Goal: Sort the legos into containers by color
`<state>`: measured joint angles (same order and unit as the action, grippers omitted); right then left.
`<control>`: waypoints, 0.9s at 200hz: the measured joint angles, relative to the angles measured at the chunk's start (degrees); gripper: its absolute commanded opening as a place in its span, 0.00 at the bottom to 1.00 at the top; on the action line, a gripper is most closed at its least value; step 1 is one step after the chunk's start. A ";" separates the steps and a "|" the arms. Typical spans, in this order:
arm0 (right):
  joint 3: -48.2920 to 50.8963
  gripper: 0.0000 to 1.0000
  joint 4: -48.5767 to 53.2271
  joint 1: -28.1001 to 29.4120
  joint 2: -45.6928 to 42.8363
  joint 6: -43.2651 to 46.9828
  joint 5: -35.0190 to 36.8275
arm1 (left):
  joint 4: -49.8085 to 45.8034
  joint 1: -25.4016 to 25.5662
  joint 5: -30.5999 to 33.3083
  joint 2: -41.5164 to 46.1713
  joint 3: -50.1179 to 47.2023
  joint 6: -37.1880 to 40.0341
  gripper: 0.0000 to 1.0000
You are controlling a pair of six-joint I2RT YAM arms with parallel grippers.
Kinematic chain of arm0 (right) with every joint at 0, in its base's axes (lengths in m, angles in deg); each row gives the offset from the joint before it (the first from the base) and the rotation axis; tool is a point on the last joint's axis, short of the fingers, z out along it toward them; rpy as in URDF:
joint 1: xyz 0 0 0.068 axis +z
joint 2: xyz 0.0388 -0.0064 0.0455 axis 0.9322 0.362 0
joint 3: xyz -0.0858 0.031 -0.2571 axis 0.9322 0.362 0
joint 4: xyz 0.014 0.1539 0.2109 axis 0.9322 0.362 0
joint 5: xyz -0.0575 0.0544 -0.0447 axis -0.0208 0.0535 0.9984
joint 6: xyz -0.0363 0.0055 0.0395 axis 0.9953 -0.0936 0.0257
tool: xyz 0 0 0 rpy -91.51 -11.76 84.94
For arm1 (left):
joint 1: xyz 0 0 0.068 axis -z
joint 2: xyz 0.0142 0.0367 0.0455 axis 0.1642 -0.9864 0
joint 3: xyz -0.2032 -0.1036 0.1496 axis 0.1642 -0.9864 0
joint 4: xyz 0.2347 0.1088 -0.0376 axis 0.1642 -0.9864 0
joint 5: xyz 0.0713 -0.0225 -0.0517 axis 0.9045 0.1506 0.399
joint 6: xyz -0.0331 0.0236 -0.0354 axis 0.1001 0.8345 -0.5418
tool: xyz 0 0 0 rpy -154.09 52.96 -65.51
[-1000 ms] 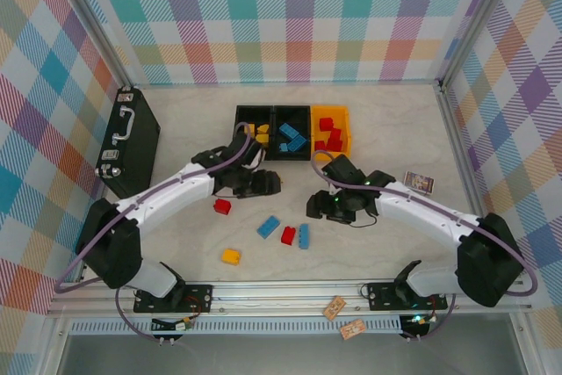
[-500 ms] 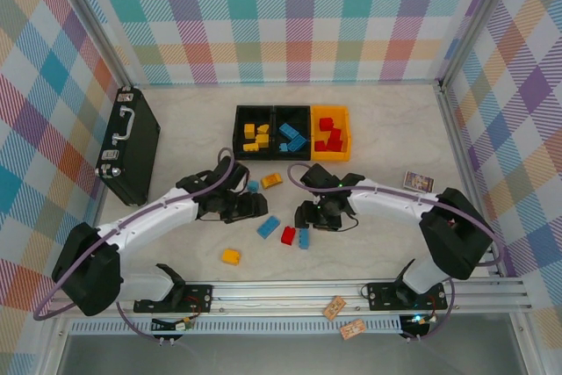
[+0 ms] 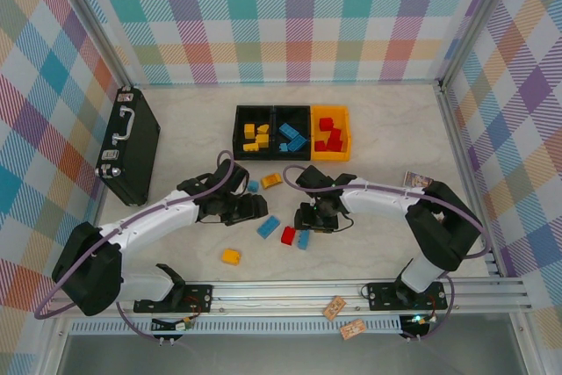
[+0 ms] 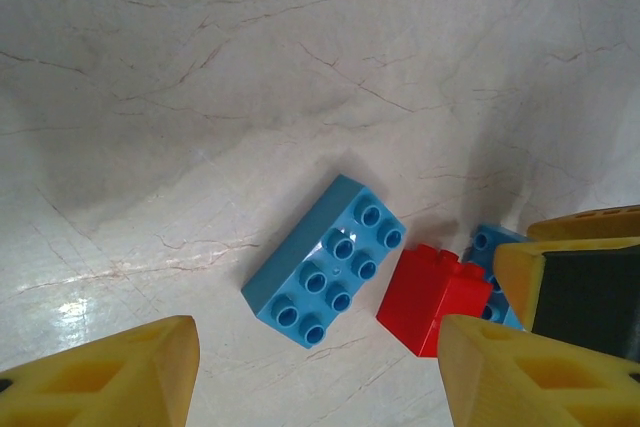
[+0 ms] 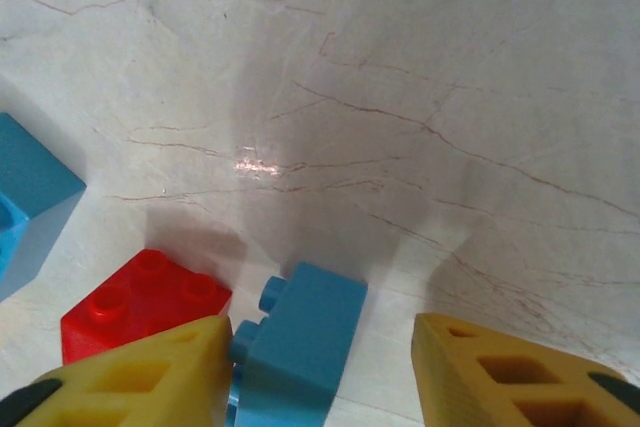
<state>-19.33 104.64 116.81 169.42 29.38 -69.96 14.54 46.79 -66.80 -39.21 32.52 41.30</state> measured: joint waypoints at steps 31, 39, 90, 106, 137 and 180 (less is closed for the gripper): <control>-0.35 0.27 0.37 0.00 0.37 -0.02 0.15 | 0.02 0.09 -0.02 -0.79 0.00 -0.17 0.63; -0.76 0.25 0.50 0.00 0.37 0.11 0.13 | 0.04 0.09 -0.02 -0.92 0.00 -0.24 0.63; -1.73 0.18 1.73 0.00 0.52 0.33 0.24 | 0.76 0.46 -0.02 -2.45 0.00 -0.59 0.63; -2.14 0.18 2.60 0.00 0.52 0.50 0.66 | 1.33 0.63 0.00 -2.82 0.02 -0.61 0.63; -4.52 0.18 5.09 -0.20 0.39 1.68 2.29 | 1.33 0.85 0.00 -2.84 0.11 -0.66 0.63; -10.69 0.18 7.87 -3.08 -0.96 4.26 3.52 | 1.31 0.85 0.22 -2.82 0.57 -0.66 0.63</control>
<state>-30.02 112.51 113.73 168.46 33.65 -66.44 15.85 47.65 -66.58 -42.03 33.08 40.64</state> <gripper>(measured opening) 0.236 0.632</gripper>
